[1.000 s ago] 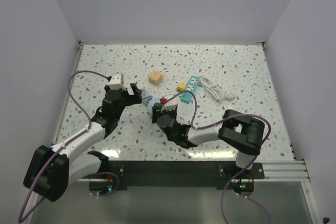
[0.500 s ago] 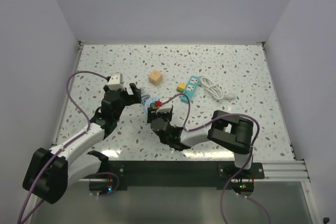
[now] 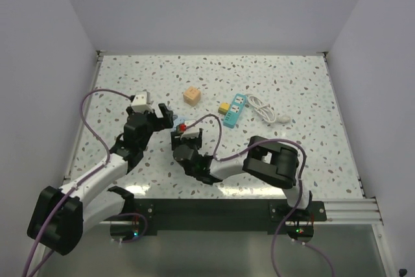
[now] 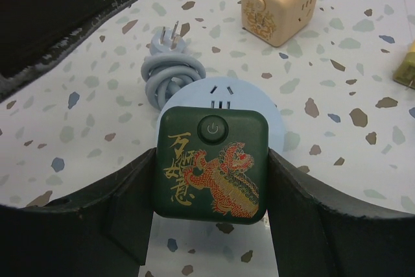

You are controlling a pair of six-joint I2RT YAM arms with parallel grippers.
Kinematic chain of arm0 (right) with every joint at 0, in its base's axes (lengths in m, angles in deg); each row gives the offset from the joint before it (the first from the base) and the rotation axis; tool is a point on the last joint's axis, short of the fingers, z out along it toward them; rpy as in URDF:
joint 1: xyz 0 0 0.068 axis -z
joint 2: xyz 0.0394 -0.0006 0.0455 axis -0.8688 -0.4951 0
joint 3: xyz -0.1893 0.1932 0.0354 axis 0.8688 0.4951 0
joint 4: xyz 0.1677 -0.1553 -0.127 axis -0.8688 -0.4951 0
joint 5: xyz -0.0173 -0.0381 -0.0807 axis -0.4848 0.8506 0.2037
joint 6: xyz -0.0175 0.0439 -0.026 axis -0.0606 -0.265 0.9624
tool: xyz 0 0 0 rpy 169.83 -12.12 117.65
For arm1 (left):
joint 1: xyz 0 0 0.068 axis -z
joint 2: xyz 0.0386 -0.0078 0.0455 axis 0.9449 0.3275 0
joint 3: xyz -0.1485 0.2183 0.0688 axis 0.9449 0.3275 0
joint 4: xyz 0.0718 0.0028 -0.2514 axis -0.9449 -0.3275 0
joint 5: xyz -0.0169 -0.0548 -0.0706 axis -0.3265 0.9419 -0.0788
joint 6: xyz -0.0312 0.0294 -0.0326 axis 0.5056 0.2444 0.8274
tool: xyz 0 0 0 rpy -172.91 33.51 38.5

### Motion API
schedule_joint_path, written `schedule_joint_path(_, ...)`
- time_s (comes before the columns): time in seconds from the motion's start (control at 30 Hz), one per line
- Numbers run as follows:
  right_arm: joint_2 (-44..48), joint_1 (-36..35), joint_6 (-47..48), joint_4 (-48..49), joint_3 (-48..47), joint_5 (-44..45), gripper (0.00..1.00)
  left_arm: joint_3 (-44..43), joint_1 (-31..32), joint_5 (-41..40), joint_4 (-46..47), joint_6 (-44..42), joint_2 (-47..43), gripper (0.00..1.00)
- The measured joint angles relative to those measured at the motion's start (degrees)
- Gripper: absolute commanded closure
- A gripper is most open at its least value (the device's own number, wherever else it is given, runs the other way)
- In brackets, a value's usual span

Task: Insert the plug

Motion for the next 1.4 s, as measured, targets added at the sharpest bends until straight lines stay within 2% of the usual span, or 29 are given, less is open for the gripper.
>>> schedule_joint_path(0.3,-2.80,0.35,1.79,-6.82,-7.28,-1.70,1.00,0.55,-2.82,0.92,-0.24,0.55,-1.14,0.00)
schedule_joint_path(0.6,-4.37,3.02,3.28,-16.70,-14.34,-8.11,1.00,2.01,-8.83,4.13,0.59,3.04,-1.38,0.00)
schedule_joint_path(0.87,-5.46,3.58,3.63,-19.12,-16.98,-9.81,1.00,2.12,-10.64,4.57,1.57,3.39,-0.59,0.00)
schedule_joint_path(0.97,-4.92,3.82,3.63,-20.00,-16.92,-10.73,0.84,2.12,-10.64,4.55,1.62,3.61,-0.55,0.00)
schedule_joint_path(1.0,-4.63,3.96,3.72,-20.35,-16.74,-11.43,0.70,2.12,-10.64,4.55,1.62,3.65,-0.55,0.00)
schedule_joint_path(1.13,-3.76,4.46,3.87,-20.85,-16.24,-13.57,0.43,2.12,-10.64,4.74,1.70,3.76,-0.52,0.00)
schedule_joint_path(1.37,-3.02,5.07,4.46,-21.84,-15.78,-15.98,0.27,2.12,-10.73,5.20,1.57,3.74,-0.52,0.00)
schedule_joint_path(1.4,-3.04,5.31,4.42,-22.62,-15.32,-16.59,0.17,2.12,-10.62,5.95,1.51,3.74,-0.55,0.00)
